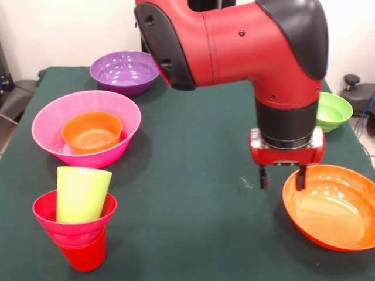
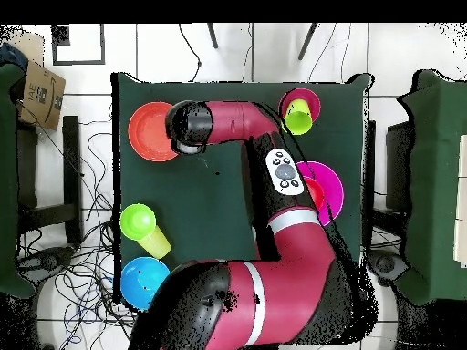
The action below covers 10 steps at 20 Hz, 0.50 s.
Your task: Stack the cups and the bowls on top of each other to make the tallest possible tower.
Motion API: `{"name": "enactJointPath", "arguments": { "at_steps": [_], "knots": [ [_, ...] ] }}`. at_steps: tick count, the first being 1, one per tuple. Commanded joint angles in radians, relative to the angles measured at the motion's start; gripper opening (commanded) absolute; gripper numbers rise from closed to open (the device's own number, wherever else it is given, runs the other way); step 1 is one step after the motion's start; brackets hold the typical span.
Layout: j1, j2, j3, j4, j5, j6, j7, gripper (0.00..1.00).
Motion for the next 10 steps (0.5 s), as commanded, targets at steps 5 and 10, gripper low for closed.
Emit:
{"name": "enactJointPath", "arguments": {
  "at_steps": [5, 10],
  "knots": [
    [-0.021, 0.012, 0.182, 0.140, 0.024, 0.117, -0.255, 1.00],
    [-0.005, 0.053, 0.167, 0.104, -0.032, 0.068, -0.231, 1.00]
  ]
}}
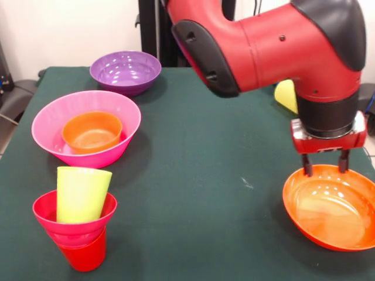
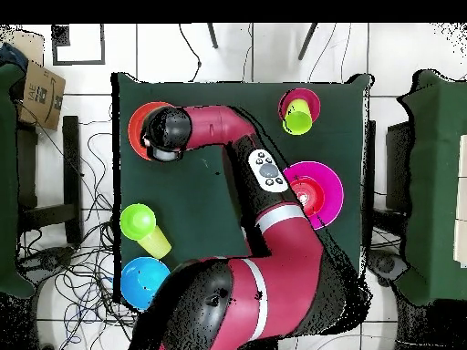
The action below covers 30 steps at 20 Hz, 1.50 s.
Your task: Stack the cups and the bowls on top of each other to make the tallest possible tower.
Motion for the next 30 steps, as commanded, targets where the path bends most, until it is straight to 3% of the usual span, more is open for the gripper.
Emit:
{"name": "enactJointPath", "arguments": {
  "at_steps": [1, 13, 23, 26, 30],
  "knots": [
    [0.002, 0.057, 0.053, 0.032, -0.061, 0.042, -0.224, 1.00],
    [0.010, 0.038, 0.003, 0.018, -0.116, 0.037, -0.173, 1.00],
    [0.068, 0.037, -0.106, -0.036, -0.126, -0.027, 0.011, 1.00],
    [0.103, 0.051, -0.172, -0.096, -0.135, -0.048, 0.093, 1.00],
    [0.128, 0.071, -0.231, -0.153, -0.155, -0.064, 0.095, 1.00]
  ]
}}
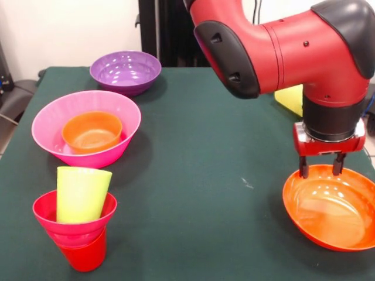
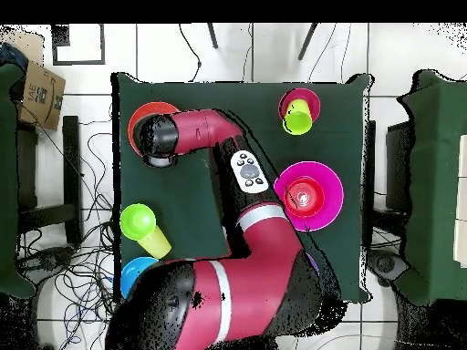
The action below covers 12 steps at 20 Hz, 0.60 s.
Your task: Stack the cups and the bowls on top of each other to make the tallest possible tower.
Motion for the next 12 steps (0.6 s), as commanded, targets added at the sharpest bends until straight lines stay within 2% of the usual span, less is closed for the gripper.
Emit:
{"name": "enactJointPath", "arguments": {
  "at_steps": [1, 7, 12],
  "knots": [
    [0.039, 0.059, -0.139, -0.114, -0.121, -0.071, 0.093, 1.00],
    [0.043, 0.063, -0.177, -0.123, -0.113, -0.091, 0.092, 1.00],
    [0.062, 0.072, -0.222, -0.133, -0.097, -0.122, 0.147, 1.00]
  ]
}}
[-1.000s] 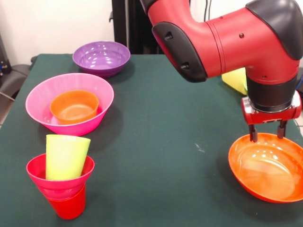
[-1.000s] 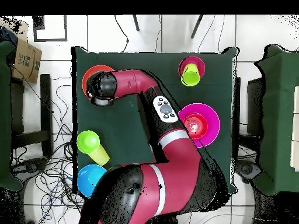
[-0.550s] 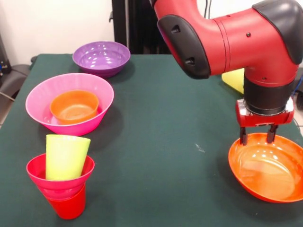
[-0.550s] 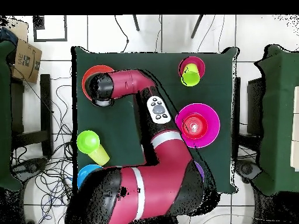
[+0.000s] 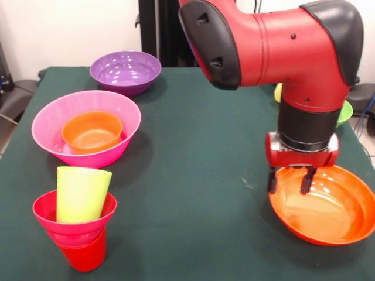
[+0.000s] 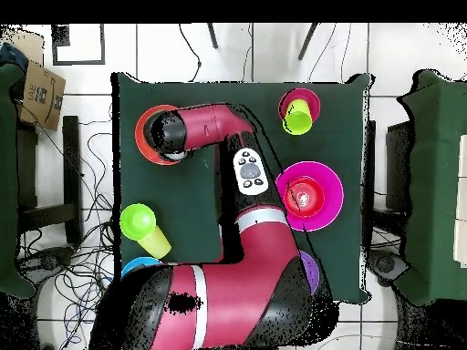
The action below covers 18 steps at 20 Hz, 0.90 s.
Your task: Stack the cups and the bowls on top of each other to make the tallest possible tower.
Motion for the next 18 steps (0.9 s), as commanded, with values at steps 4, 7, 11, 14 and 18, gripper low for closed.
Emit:
{"name": "enactJointPath", "arguments": {
  "at_steps": [4, 7, 11, 14, 18],
  "knots": [
    [0.034, 0.080, -0.123, -0.074, -0.046, -0.089, 0.172, 1.00],
    [0.044, 0.106, -0.134, -0.088, -0.031, -0.123, 0.182, 1.00],
    [0.055, 0.114, -0.144, -0.087, -0.002, -0.132, 0.184, 1.00],
    [0.061, 0.111, -0.152, -0.083, 0.016, -0.129, 0.178, 1.00],
    [0.064, 0.132, -0.140, -0.092, 0.040, -0.116, 0.135, 1.00]
  ]
}}
